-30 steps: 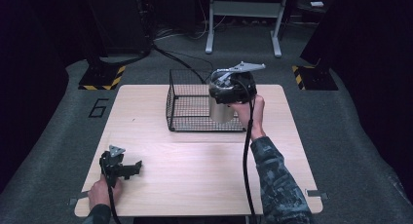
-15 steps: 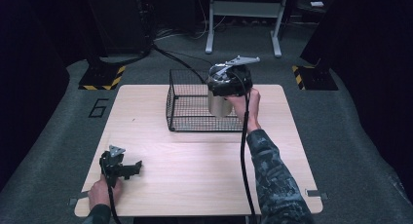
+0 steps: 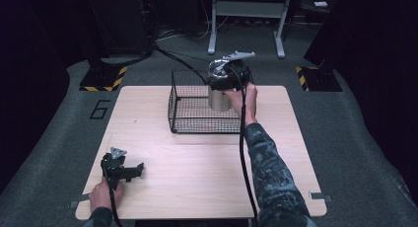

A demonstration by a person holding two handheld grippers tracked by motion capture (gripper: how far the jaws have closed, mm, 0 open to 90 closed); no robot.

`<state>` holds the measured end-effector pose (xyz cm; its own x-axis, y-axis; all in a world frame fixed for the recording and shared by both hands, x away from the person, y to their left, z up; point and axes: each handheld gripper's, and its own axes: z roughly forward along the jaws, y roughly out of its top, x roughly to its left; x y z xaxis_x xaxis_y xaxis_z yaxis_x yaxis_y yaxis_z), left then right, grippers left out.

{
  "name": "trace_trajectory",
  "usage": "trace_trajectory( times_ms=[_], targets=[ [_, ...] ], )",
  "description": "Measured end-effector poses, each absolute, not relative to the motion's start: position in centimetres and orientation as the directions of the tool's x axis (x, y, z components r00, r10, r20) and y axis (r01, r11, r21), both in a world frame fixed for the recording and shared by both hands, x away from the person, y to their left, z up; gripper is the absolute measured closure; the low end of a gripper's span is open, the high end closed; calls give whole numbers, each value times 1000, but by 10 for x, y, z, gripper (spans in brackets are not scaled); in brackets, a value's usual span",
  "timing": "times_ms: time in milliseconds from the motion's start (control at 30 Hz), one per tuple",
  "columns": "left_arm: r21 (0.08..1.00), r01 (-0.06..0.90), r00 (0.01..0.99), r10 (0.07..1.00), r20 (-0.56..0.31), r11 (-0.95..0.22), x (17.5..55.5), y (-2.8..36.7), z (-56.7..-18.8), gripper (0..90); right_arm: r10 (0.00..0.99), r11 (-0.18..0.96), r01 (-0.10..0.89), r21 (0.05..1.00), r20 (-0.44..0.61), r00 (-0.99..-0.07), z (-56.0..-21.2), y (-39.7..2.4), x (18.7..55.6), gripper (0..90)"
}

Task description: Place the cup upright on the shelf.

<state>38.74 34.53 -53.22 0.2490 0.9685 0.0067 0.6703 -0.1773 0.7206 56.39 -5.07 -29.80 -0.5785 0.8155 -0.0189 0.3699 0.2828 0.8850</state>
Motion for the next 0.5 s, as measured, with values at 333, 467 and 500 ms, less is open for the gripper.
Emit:
trace_trajectory(
  times_ms=[333, 467, 500],
  targets=[
    [717, 674, 250, 968, 7, -179, 387, 345, -532, 3, 829, 272, 386, 882, -11, -560, -306, -44, 580, 39],
    [717, 674, 249, 968, 6, -178, 387, 345, -532, 2, 833, 264, 400, 878, 1, -553, -311, -41, 584, 39],
    [717, 674, 250, 968, 6, -178, 387, 345, -532, 3, 835, 260, 402, 878, 6, -551, -313, -41, 585, 39]
  ],
)
